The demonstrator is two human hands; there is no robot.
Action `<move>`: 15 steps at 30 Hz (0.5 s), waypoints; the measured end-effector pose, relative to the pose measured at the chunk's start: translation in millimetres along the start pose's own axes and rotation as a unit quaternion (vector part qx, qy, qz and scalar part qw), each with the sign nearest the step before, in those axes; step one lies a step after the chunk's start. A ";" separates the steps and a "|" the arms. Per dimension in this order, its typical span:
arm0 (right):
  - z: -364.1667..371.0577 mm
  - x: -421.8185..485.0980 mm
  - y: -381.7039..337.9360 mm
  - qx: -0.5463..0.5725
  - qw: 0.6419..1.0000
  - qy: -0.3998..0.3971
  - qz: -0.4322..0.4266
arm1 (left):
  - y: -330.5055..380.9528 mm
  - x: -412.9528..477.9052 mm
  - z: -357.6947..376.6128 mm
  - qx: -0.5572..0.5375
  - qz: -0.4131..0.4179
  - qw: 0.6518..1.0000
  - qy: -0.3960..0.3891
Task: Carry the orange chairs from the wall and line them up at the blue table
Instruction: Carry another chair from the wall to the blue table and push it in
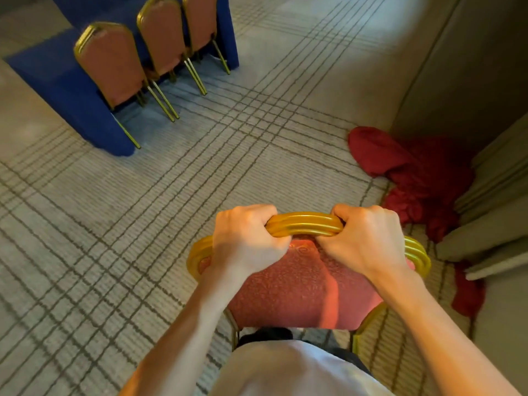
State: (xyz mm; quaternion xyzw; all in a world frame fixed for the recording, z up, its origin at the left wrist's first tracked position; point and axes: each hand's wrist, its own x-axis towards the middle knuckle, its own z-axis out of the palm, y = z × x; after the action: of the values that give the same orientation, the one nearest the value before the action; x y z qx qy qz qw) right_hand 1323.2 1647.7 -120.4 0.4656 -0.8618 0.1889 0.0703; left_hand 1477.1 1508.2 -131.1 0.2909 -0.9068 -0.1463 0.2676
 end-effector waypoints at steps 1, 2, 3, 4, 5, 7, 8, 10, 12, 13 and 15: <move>3.3 14.9 -0.4 -0.003 1.000 0.010 -0.001 | -5.7 15.2 1.7 -0.005 0.006 1.000 0.002; 6.6 31.8 0.3 -0.005 1.000 0.020 -0.004 | -11.5 32.5 3.9 -0.005 0.015 1.000 0.009; 7.7 44.3 1.4 0.000 1.000 0.021 0.000 | -15.3 46.6 4.8 -0.005 0.022 1.000 0.013; 8.0 55.8 1.8 0.006 1.000 0.021 0.004 | -18.0 59.7 5.1 -0.003 0.030 0.999 0.017; 9.6 68.5 3.3 0.013 1.000 0.025 0.009 | -21.2 73.3 6.8 -0.007 0.039 0.999 0.018; 13.6 95.1 7.2 0.012 0.999 0.030 0.015 | -27.7 101.2 13.1 -0.013 0.059 0.998 0.020; 15.9 107.6 10.3 0.012 0.999 0.027 0.018 | -31.0 114.7 16.7 -0.017 0.061 0.998 0.014; 24.7 133.4 18.3 0.012 0.999 0.032 0.015 | -37.8 141.8 27.6 -0.018 0.062 0.998 0.009; 37.2 161.3 28.6 0.009 1.000 0.022 0.012 | -46.0 168.9 42.1 -0.016 0.062 0.998 0.003; 41.9 172.2 32.2 0.014 1.000 0.015 0.017 | -49.2 179.4 48.0 -0.016 0.062 0.998 0.000; 54.5 205.2 46.5 0.019 0.999 -0.001 0.031 | -56.1 210.8 66.9 -0.010 0.058 0.998 -0.008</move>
State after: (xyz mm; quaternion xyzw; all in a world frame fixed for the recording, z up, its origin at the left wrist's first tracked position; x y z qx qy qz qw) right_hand 1173.4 1490.2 -121.7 0.4399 -0.8723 0.2065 0.0544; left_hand 1319.2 1343.6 -124.9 0.2336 -0.9228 -0.1420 0.2714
